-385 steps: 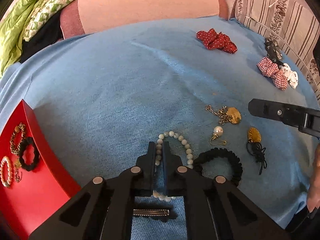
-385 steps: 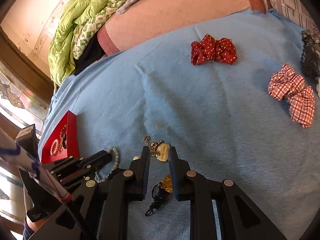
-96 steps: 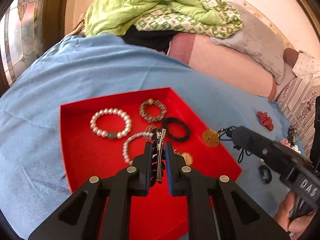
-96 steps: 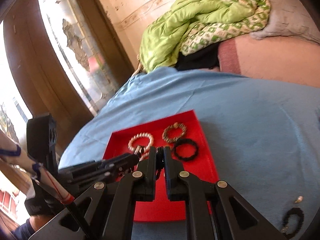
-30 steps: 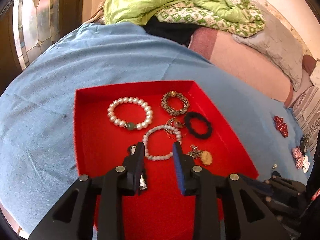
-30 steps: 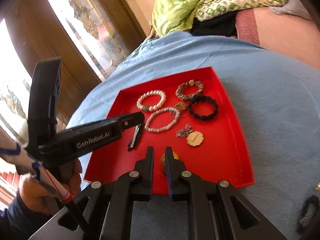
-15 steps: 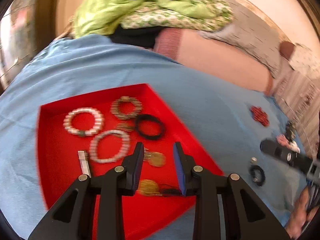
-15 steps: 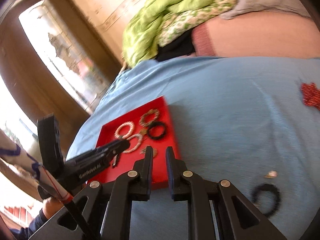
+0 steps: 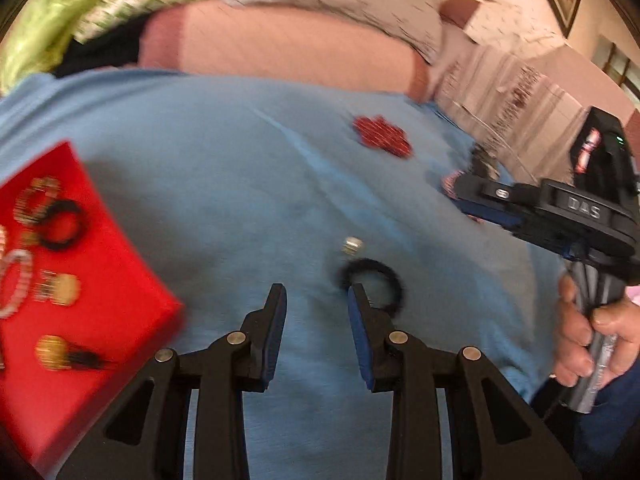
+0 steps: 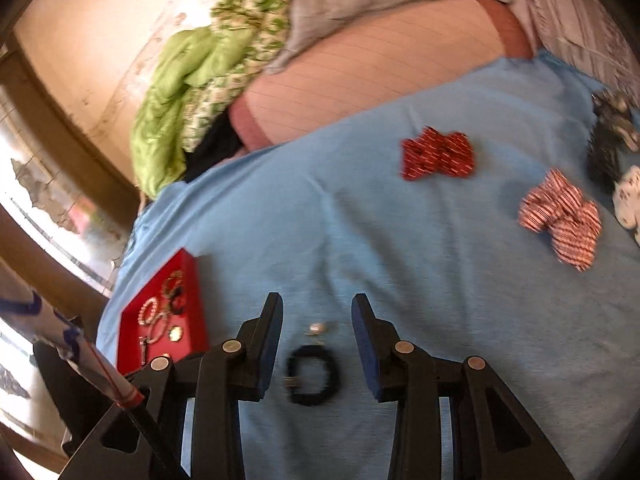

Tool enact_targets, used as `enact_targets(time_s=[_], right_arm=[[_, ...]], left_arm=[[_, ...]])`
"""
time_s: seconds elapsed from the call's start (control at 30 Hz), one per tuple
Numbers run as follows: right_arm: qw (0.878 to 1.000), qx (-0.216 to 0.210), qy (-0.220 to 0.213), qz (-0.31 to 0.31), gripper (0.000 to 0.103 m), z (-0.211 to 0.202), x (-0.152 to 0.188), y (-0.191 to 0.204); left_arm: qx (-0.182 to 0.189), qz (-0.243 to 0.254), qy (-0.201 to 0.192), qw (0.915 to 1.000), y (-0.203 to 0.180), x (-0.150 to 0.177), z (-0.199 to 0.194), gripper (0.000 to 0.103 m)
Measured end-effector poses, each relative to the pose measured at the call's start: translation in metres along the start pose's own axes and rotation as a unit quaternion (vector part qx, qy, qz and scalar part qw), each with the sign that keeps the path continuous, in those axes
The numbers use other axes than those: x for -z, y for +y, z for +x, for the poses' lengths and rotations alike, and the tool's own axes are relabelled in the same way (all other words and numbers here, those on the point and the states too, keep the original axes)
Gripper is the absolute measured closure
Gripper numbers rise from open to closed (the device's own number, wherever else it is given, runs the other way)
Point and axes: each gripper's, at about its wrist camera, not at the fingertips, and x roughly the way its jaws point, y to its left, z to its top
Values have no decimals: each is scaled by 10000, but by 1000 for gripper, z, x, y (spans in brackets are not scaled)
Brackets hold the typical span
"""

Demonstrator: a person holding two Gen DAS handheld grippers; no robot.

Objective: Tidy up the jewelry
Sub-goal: 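Move both tools back to the black bracelet and pearl earring, then grasp the black beaded bracelet with the left tool while the right tool grasps the pearl earring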

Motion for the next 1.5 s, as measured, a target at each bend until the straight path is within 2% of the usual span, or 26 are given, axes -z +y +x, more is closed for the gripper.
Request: enact_targets(time_s=[0.23, 0.3, 0.37, 0.43, 0.47, 0.53, 0.6, 0.73, 0.87, 0.93, 1.17, 1.23, 1.33, 1.5], right_arm=[[9997, -115, 224, -6, 64, 12, 2, -7], [9996, -124, 260, -39, 64, 16, 1, -6], [9995, -115, 274, -64, 64, 20, -1, -3], [9994, -113, 301, -97, 64, 22, -1, -2], [9994, -109, 311, -105, 64, 24, -1, -2], [9994, -119, 324, -94, 64, 26, -1, -2], [9993, -106, 343, -113, 64, 29, -1, 0], [9984, -29, 497, -266, 64, 43, 2, 8], [9963, 116, 645, -565, 64, 57, 8, 20], [9940, 237, 723, -792, 64, 65, 12, 28], [9855, 687, 823, -1313, 64, 89, 23, 40], [9825, 761, 963, -1401, 67, 99, 27, 42], [9747, 1072, 844, -1770, 84, 103, 32, 52], [9780, 954, 600, -1757, 84, 89, 30, 54]], left_arm=[[205, -126, 267, 9994, -18, -4, 41, 73], [14, 25, 402, 9992, -27, -2, 54, 73], [-325, 230, 359, 9986, -35, 2, 60, 75], [-580, 387, 299, 9971, -38, 3, 58, 88], [-615, 401, 298, 9969, -35, 2, 58, 90], [-483, 274, 303, 9980, -27, 1, 54, 90], [-517, 291, 256, 9979, -25, 1, 50, 90], [-465, 320, -107, 9984, -19, -3, 24, 90], [-689, 369, -610, 9951, -12, -8, -8, 90], [-789, 345, -738, 9935, -7, -11, -16, 90], [-906, 188, -844, 9921, 10, -17, -25, 90], [-915, 208, -848, 9920, 10, -17, -25, 90], [-934, 221, -832, 9919, 11, -15, -26, 90], [-962, 204, -841, 9916, 11, -16, -27, 90]])
